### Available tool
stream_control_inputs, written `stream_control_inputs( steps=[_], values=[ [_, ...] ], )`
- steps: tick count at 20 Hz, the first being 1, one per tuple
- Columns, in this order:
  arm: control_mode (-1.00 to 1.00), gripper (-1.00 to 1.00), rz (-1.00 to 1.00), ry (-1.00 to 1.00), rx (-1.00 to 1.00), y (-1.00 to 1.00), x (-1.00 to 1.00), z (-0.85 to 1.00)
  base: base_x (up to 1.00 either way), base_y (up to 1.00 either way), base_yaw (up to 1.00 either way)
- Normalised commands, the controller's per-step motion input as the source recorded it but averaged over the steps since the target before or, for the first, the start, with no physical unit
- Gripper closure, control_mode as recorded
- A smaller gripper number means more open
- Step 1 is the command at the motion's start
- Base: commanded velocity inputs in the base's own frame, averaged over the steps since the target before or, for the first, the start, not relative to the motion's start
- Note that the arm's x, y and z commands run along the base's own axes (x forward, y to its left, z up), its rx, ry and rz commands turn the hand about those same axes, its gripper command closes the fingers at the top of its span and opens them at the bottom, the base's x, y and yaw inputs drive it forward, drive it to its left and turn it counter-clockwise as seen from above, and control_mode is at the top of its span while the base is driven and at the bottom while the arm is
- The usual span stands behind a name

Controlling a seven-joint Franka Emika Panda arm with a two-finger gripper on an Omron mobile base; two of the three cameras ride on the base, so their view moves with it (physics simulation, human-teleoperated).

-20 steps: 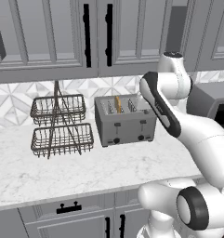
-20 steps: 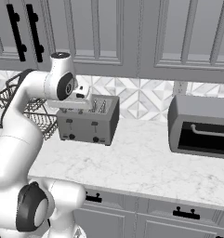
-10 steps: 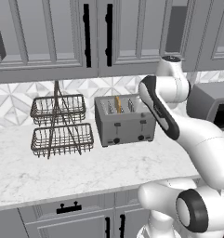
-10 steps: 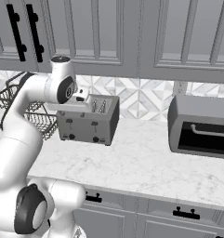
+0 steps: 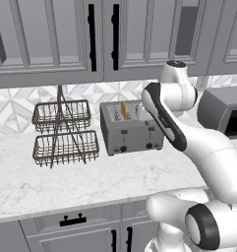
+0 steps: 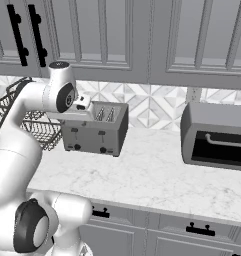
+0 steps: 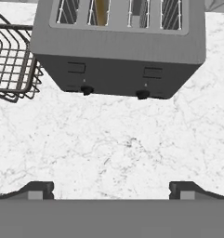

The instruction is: Start the toaster. Once the lever pops up, take the bread to the plate on the dining counter.

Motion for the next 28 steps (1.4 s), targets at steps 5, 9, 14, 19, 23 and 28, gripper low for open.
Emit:
stream_control_inputs(
  steps=[5, 9, 14, 19, 23, 28],
  values=[
    [-1.00, 1.00, 0.00, -0.06, 0.00, 0.19, 0.07, -0.13, 0.00, 0.00, 0.00],
    [-1.00, 1.00, 0.00, -0.08, 0.00, 0.32, 0.13, -0.16, 0.00, 0.00, 0.00],
    [-1.00, 1.00, 0.00, -0.12, 0.00, 0.25, 0.03, -0.21, 0.00, 0.00, 0.00],
    [-1.00, 1.00, 0.00, -0.12, 0.00, 0.25, 0.08, -0.14, 0.00, 0.00, 0.00],
    [-1.00, 1.00, 0.00, -0.02, 0.00, 0.19, 0.22, 0.00, 0.00, 0.00, 0.00],
    [-1.00, 1.00, 0.00, 0.00, 0.00, 0.06, 0.30, 0.00, 0.00, 0.00, 0.00]
  ],
)
